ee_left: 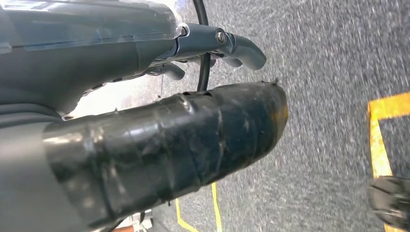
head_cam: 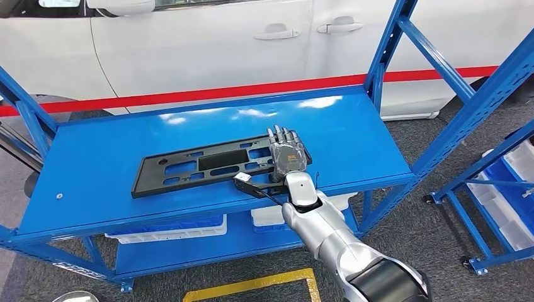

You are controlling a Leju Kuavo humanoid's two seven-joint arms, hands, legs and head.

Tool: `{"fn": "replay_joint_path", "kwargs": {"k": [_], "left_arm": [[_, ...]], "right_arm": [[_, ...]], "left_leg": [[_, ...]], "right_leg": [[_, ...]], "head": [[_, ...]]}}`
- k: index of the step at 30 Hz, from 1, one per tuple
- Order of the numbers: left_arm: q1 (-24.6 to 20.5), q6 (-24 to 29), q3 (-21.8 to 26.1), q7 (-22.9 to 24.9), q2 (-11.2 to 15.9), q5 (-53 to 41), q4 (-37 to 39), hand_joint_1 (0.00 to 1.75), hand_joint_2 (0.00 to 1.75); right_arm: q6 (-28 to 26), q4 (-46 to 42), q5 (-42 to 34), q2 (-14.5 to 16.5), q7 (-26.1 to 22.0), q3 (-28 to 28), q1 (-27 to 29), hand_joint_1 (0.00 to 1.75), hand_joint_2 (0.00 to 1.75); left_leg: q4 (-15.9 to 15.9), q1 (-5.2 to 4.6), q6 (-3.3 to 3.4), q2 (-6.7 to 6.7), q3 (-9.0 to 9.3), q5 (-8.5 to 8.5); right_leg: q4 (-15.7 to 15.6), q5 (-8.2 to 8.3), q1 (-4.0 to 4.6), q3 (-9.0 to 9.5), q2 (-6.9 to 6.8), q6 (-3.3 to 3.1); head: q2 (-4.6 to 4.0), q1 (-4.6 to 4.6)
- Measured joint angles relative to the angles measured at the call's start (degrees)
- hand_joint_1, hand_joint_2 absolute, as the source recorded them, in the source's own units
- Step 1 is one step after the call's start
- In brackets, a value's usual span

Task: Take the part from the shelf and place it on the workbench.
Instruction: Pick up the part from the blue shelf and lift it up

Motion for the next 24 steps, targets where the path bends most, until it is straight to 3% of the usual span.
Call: {"fn": "replay_joint_path", "kwargs": {"k": [2,3,7,8,9,11,12,13,14,15,17,19,23,24], "left_arm": [[0.0,-0.1,0.0,0.0,0.1,0.0,0.0,0.00,0.00],[0.0,-0.2,0.0,0.0,0.1,0.0,0.0,0.00,0.00],[-0.1,-0.2,0.0,0.0,0.1,0.3,0.1,0.00,0.00],[-0.1,-0.2,0.0,0.0,0.1,0.3,0.1,0.00,0.00],[-0.1,-0.2,0.0,0.0,0.1,0.4,0.1,0.00,0.00],[0.0,-0.2,0.0,0.0,0.1,0.4,0.1,0.00,0.00],[0.0,-0.2,0.0,0.0,0.1,0.5,0.1,0.00,0.00],[0.0,-0.2,0.0,0.0,0.1,0.5,0.1,0.00,0.00],[0.0,-0.1,0.1,0.0,0.1,0.5,0.1,0.00,0.00],[0.0,-0.1,0.1,0.0,0.1,0.6,0.1,0.00,0.00],[0.0,-0.1,0.1,0.0,0.0,0.6,0.1,0.00,0.00],[-0.1,0.0,0.1,0.0,-0.1,0.8,0.1,0.00,0.00],[-0.2,0.1,0.3,-0.1,0.0,1.3,0.1,0.00,0.00],[-0.2,0.1,0.4,-0.1,0.0,1.4,0.1,0.00,0.00]], "right_arm": [[0.5,1.0,0.4,-0.5,0.6,-0.4,-0.4,0.00,1.75],[0.8,1.4,0.6,-0.7,0.8,-0.7,-0.6,0.00,1.75],[1.8,2.5,1.3,-1.5,1.0,-1.0,-1.4,0.00,1.75],[2.0,2.7,1.4,-1.6,1.0,-1.1,-1.4,0.00,1.75],[2.1,2.9,1.5,-1.7,1.1,-1.1,-1.5,0.13,1.75],[2.5,3.4,1.6,-2.0,1.3,-1.2,-1.4,0.98,1.75],[2.7,3.6,1.7,-2.0,1.4,-1.2,-1.4,1.41,1.75],[2.9,3.8,1.6,-2.0,1.5,-1.2,-1.3,1.71,1.75],[3.2,4.0,1.6,-2.0,1.5,-1.3,-1.2,1.73,1.75],[3.6,4.1,1.5,-2.0,1.3,-1.4,-1.1,1.74,1.75],[4.3,4.2,1.3,-2.0,0.8,-1.6,-1.1,1.75,1.75],[4.6,4.2,1.3,-2.0,0.2,-1.8,-1.1,1.75,1.75],[4.6,4.2,1.7,-1.8,-1.1,-2.1,-1.1,1.75,1.75],[4.6,4.1,1.8,-1.8,-1.3,-2.2,-1.1,1.75,1.75]], "left_leg": [[-7.0,0.08,-0.14,0.12,3.12,3.32],[-9.1,0.01,0.09,0.13,4.10,3.74],[-10.4,-0.11,1.77,0.06,5.07,3.01],[-10.7,-0.06,2.13,0.11,5.39,3.03],[-11.0,-0.02,2.48,0.17,5.71,3.09],[-11.3,-0.21,2.91,0.24,6.09,2.99],[-11.3,-0.36,3.09,0.25,6.23,2.87],[-11.3,-0.54,3.23,0.23,6.45,2.71],[-11.3,-0.76,3.35,0.20,6.74,2.52],[-11.4,-1.02,3.44,0.16,7.10,2.32],[-11.4,-1.45,3.46,0.09,7.70,1.96],[-11.4,-1.49,3.20,0.08,7.85,1.73],[-11.4,-1.46,3.20,0.16,8.07,1.41],[-11.4,-1.41,3.11,0.14,8.20,1.38]], "right_leg": [[0.5,-0.95,-0.13,0.67,0.07,0.77],[0.6,-1.26,-0.07,0.78,0.10,1.17],[0.5,-1.91,0.02,0.97,0.26,2.50],[1.6,-2.61,-0.12,0.54,0.27,2.79],[4.0,-3.79,-0.25,-0.60,0.28,3.02],[11.5,-6.66,-0.27,-4.55,0.21,3.10],[14.7,-7.44,-0.22,-6.57,0.19,3.01],[16.3,-7.21,-0.08,-7.85,0.20,2.81],[15.6,-5.88,0.15,-8.02,0.21,2.46],[12.9,-3.73,0.46,-7.09,0.22,1.92],[5.0,0.28,1.28,-3.82,0.16,0.22],[0.6,1.65,1.91,-1.99,-0.15,-0.89],[-0.1,1.66,1.86,-1.19,-0.34,1.10],[-0.1,1.60,1.91,-1.09,-0.36,0.96]], "head": [[0.00,-0.03],[0.00,-0.03],[0.00,-0.04],[0.00,-0.02],[0.00,-0.01],[0.00,0.01],[0.00,0.01],[0.00,0.01],[0.00,0.01],[0.00,0.02],[0.00,-0.07],[0.00,-0.07],[0.00,0.01],[0.00,-0.01]]}}
